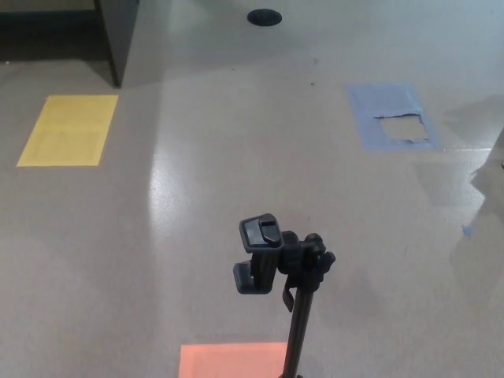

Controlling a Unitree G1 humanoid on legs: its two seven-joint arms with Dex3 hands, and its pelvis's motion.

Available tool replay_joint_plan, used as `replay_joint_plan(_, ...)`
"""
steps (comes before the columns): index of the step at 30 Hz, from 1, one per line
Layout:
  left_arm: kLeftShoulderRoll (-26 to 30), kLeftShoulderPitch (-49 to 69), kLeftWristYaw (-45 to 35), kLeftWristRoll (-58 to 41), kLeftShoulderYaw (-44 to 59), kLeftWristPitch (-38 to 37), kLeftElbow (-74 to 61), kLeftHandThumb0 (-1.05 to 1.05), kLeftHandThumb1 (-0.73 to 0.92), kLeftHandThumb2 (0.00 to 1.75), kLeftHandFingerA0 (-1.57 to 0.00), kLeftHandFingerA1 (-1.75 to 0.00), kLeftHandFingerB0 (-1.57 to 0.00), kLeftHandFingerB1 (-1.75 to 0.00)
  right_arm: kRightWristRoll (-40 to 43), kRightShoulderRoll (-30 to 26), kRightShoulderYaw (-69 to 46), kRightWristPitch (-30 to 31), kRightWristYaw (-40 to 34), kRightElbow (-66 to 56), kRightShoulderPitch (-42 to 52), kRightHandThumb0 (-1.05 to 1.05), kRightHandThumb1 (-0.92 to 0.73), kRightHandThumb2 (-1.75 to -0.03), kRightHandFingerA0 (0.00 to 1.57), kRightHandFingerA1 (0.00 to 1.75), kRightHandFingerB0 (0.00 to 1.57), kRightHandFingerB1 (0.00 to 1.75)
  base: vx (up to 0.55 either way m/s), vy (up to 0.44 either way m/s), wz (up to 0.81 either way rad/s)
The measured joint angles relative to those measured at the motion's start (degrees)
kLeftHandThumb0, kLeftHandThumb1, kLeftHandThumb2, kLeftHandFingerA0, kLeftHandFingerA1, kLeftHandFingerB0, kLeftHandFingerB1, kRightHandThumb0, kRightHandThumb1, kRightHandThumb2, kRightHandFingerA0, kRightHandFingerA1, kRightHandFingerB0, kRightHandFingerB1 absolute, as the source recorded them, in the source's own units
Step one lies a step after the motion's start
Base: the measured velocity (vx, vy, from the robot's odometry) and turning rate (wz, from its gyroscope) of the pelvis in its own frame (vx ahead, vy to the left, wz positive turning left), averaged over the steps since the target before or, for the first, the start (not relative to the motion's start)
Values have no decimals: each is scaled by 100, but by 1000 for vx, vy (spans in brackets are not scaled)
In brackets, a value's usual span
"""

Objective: A phone stand is kept on the floor and the robot uses both its hands to grab it and uses its left hand to extend the phone stand by pulling it upwards

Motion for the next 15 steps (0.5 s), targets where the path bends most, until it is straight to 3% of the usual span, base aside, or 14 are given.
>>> replay_joint_plan(2,-20,40,-16,-59,101,-158,-242,-70,39,76,-21,-39,-5,-28,-39,-44,7,-120,-55,-146,-42,-105,-59,-78,0,0,0,0,0,0,0)
replay_joint_plan(3,-29,57,-28,-93,137,-230,-339,-71,39,76,-21,-39,-5,-27,-57,-65,9,-173,-78,-199,-59,-105,-62,-69,0,0,0,0,0,0,0)
replay_joint_plan(5,-48,88,-47,-163,209,-367,-509,-70,38,77,-20,-40,-3,-29,-98,-97,21,-279,-127,-296,-93,-105,-58,-77,0,0,0,0,0,0,0)
replay_joint_plan(6,-58,102,-53,-189,245,-430,-589,-71,38,76,-22,-39,-6,-33,-121,-102,30,-327,-150,-340,-104,-105,-61,-68,0,0,0,0,0,0,0)
replay_joint_plan(11,-136,135,-60,-270,359,-755,-942,-69,39,72,-25,-39,-10,-33,-202,-105,98,-550,-221,-516,-176,-105,-63,-68,0,0,0,0,0,0,0)
replay_joint_plan(12,-176,133,-59,-270,367,-839,-1025,-70,39,72,-24,-38,-11,-33,-214,-104,125,-597,-231,-551,-212,-88,-60,-111,0,33,0,33,0,0,0)
replay_joint_plan(15,-257,99,-51,-254,362,-1021,-1300,-69,39,72,-24,-39,-11,-33,-241,-98,213,-704,-252,-602,-358,-96,-64,-112,0,29,0,27,0,0,0)
